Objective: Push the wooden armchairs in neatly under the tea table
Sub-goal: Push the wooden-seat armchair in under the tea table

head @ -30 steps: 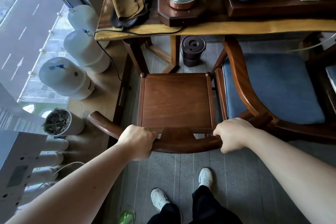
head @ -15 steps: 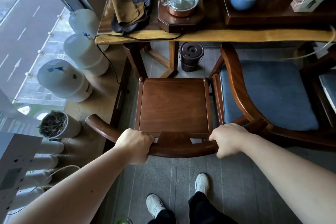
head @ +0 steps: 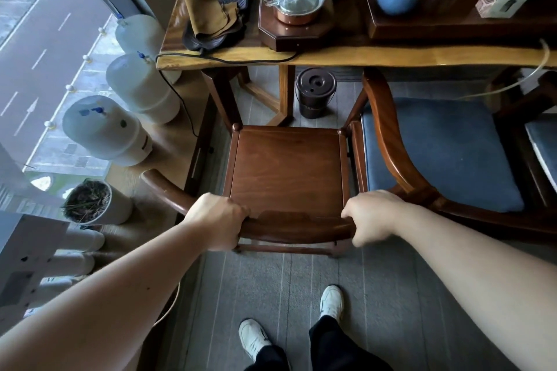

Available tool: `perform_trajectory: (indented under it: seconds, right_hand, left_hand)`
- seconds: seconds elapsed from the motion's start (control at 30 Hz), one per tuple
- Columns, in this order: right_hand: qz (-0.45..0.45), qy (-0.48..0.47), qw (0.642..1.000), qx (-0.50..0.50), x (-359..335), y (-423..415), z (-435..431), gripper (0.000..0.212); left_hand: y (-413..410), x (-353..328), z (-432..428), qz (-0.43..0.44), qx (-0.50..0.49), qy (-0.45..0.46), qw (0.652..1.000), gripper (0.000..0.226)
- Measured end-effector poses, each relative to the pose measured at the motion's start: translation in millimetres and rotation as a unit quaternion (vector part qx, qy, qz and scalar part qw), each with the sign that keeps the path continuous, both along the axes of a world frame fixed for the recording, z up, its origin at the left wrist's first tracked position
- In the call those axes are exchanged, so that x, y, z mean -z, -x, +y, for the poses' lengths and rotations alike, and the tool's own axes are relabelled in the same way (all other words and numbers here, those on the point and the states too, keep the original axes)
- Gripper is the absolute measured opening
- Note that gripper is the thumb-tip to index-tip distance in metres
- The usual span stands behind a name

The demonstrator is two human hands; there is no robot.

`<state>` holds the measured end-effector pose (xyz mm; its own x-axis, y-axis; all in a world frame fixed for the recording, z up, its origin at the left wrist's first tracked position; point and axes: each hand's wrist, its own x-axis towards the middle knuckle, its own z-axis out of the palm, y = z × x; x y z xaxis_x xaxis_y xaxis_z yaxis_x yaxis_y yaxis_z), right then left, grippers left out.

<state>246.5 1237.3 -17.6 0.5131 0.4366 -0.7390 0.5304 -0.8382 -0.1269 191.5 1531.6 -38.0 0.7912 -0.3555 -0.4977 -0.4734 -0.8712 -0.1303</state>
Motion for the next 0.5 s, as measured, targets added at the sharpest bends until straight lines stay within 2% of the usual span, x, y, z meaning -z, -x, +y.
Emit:
perform_trajectory:
  seconds: [0.1,0.5]
  right_hand:
    - [0.001,0.005,1.0,-0.005,0.4,-2.7,-0.2,0.07]
    - [0.012,0.028,0.999,-0.022,4.3,5.9,-12.4,0.064]
  left_hand:
    - [-2.2,-3.9,-2.6,0.003,-0.002,-0.001,1.0,0.02]
    - [15.5,5.0,-19.4,0.007,-0.015,-0.001,1.0,0.018]
